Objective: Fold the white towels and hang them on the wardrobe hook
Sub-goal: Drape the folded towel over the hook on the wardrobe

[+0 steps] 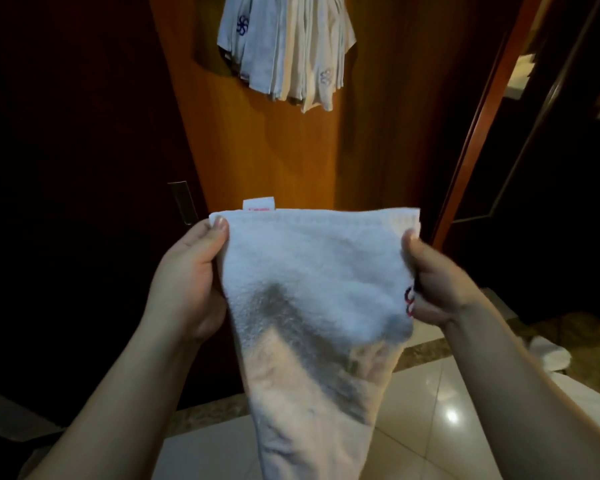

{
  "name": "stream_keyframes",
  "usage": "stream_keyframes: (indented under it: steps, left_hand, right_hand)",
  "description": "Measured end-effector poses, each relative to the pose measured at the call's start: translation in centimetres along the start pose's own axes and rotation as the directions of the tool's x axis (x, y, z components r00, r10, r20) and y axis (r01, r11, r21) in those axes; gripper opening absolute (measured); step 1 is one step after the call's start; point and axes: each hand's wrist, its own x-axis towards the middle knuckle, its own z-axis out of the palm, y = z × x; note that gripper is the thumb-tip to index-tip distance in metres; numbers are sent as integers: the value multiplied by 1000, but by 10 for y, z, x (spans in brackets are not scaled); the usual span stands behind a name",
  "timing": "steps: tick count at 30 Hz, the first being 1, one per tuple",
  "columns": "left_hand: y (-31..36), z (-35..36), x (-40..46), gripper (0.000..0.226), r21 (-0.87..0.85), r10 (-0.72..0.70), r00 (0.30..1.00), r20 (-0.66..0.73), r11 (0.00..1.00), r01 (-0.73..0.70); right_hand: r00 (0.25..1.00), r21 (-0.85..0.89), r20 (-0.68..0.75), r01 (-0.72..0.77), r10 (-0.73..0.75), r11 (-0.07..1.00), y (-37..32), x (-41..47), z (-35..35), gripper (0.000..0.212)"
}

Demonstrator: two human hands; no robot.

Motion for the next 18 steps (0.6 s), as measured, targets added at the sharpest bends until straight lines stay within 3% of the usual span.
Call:
stream_keyframes:
  steps: [4,8,13,18]
  left_hand:
    - [-7,-10,-4,27,59,-47,999,-29,997,48]
    - [-12,-23,-3,24,167,-37,997,-67,985,48]
    - [-28,-33,3,21,269,-18,985,-171,961,64]
    - [-59,-39,-9,22,339,31,963,-269,939,65]
  right_hand:
    - [995,-8,-5,-95,95,995,29,1,-11,77]
    - [994,44,-68,-77,80,996,37,7,-13,89]
    - [950,-92,-303,-111,78,990,60,8,4,43]
    - [865,-197,-499,-168,49,966,93,-4,27,31]
